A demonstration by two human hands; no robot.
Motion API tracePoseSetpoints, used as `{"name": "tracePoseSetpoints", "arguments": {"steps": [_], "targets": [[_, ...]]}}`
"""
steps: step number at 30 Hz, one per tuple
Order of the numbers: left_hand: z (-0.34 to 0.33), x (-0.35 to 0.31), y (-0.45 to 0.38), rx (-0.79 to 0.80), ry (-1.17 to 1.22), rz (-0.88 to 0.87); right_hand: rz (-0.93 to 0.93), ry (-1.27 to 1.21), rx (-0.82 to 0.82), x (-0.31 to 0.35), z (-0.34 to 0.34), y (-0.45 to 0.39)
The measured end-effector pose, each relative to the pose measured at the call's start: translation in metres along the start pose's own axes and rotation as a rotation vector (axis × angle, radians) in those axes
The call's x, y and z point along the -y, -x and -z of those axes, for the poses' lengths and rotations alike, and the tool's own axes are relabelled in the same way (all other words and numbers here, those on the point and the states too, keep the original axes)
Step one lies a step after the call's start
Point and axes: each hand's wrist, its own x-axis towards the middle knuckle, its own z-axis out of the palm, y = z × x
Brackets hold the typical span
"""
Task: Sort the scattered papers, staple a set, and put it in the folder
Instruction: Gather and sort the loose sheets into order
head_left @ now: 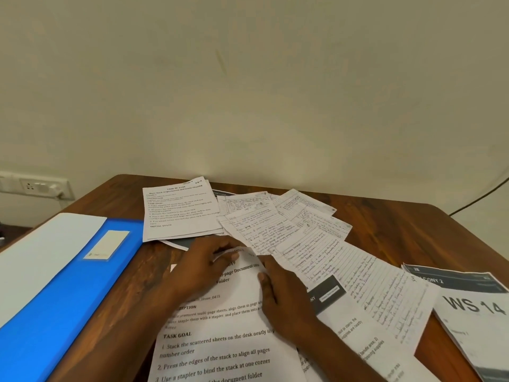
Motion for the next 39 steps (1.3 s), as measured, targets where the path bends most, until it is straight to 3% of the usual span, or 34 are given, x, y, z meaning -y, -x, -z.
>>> {"name": "tracePoseSetpoints", "arguments": {"steps": [6, 8, 13, 17, 21, 30, 39], "targets": [[0.018, 0.005, 0.008, -0.019, 0.057, 0.025, -0.16, -0.234, 0.072, 0.007, 0.04, -0.013], [0.029, 0.005, 0.013, -0.038, 0.06, 0.04, -0.231, -0.124, 0.108, -0.004, 0.069, -0.021], [0.041, 0.005, 0.027, -0.02, -0.017, 0.109, -0.489, 0.301, 0.393, -0.039, 0.129, -0.023], [0.042, 0.004, 0.03, 0.014, -0.043, 0.12, -0.562, 0.256, 0.518, -0.058, 0.139, -0.016], [0.045, 0.006, 0.032, 0.017, -0.002, 0.136, -0.541, 0.083, 0.46, -0.062, 0.128, -0.016], [0.047, 0.009, 0.033, -0.032, 0.045, 0.15, -0.553, -0.02, 0.364, -0.044, 0.085, -0.037], [0.048, 0.007, 0.032, -0.055, 0.046, 0.171, -0.649, -0.4, 0.065, -0.032, 0.049, -0.057]]}}
